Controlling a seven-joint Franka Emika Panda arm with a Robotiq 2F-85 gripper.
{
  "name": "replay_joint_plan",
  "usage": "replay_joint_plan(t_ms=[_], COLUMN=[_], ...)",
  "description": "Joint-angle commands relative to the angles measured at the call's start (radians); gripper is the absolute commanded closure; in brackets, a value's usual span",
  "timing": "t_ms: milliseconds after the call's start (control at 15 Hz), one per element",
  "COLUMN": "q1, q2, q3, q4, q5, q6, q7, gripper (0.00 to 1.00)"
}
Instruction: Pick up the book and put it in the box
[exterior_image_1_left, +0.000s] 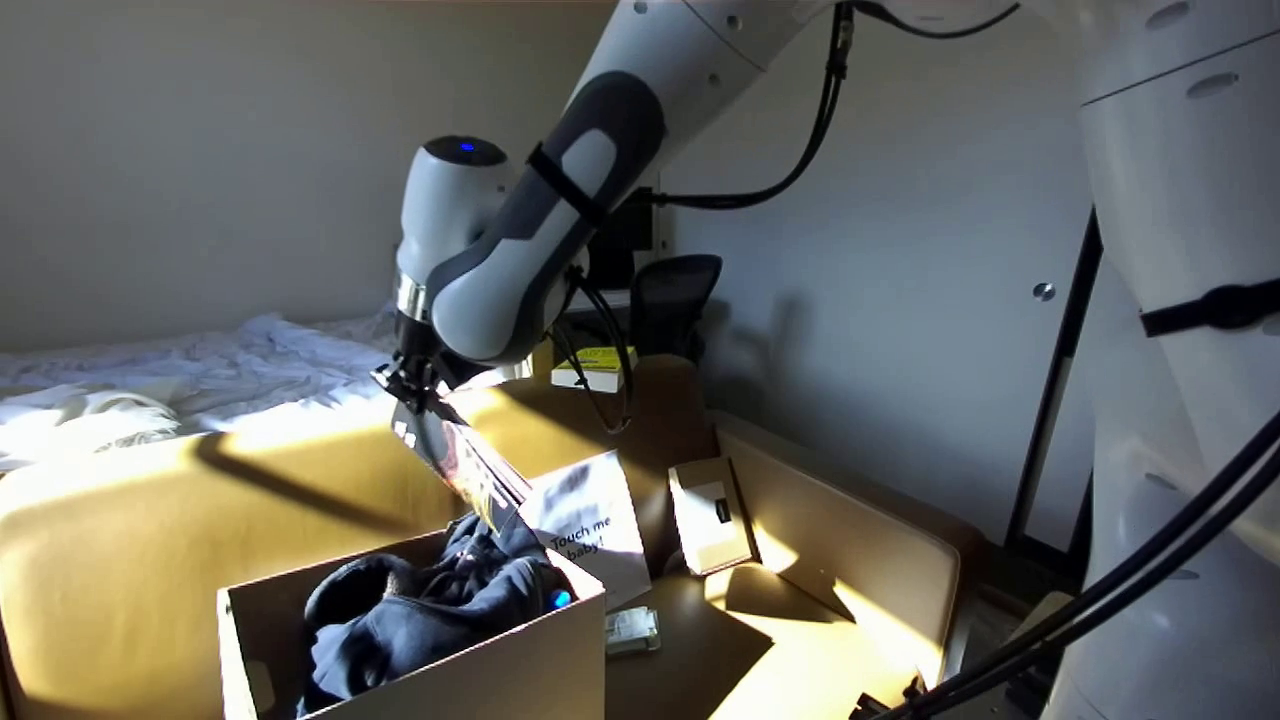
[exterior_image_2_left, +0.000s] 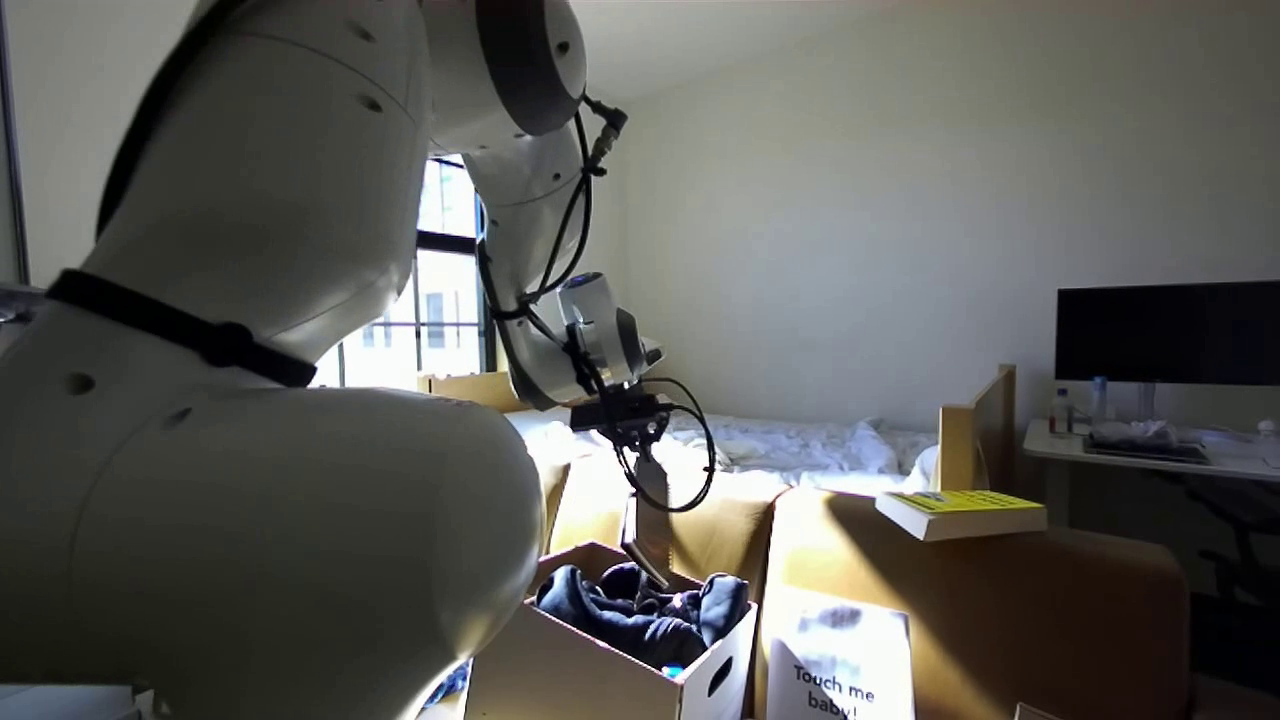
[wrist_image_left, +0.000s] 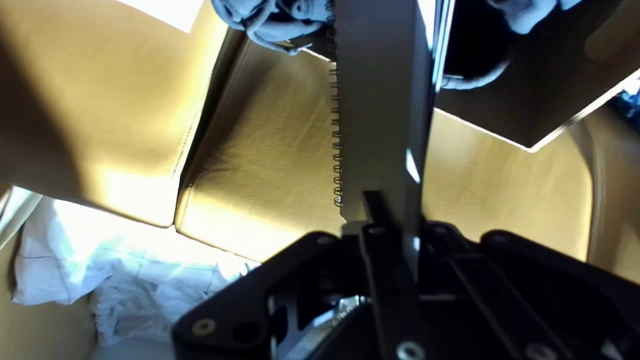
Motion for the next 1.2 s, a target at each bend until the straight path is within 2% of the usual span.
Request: replay_joint_plan(t_ms=[0, 133, 267, 333, 400, 467, 533, 667, 733, 867, 1000, 1133], q1=[0.000, -0.116, -0.197, -0.215, -0.223, -0.165, -0.178, -0.162, -0.145, -0.150, -0.149, -0.138], q2=[0.082, 0.106, 0.155, 0.188, 0.219, 0.259, 0.292, 0.341, 0.367, 0.398, 0.397, 0.358], q3=[-0.083, 0.047, 0.158, 0.190, 0.208, 0.135, 0.147, 0.130, 0.108, 0.122, 0.145, 0.175], q4=[0.127, 0.155, 0.193, 0.225, 0.251, 0.274, 0.308, 0.356, 0.380, 0.419, 0.425, 0.379], q5=[-0.003, 0.066, 0.129, 0.146, 0.146, 0.039, 0.046, 0.025, 0.004, 0.025, 0.040, 0.033], q6=[-0.087, -0.198, -0.295, -0.357, -0.394, -0.327, -0.335, -0.332, -0.319, -0.355, -0.397, -0.410], q7=[0.075, -0.023, -0.100, -0.117, -0.120, 0.001, -0.010, 0.017, 0.042, 0.030, -0.003, -0.032], gripper=[0.97, 0.97, 0.97, 0.97, 0.97, 0.97, 0.97, 0.97, 0.65, 0.60, 0.47, 0.34])
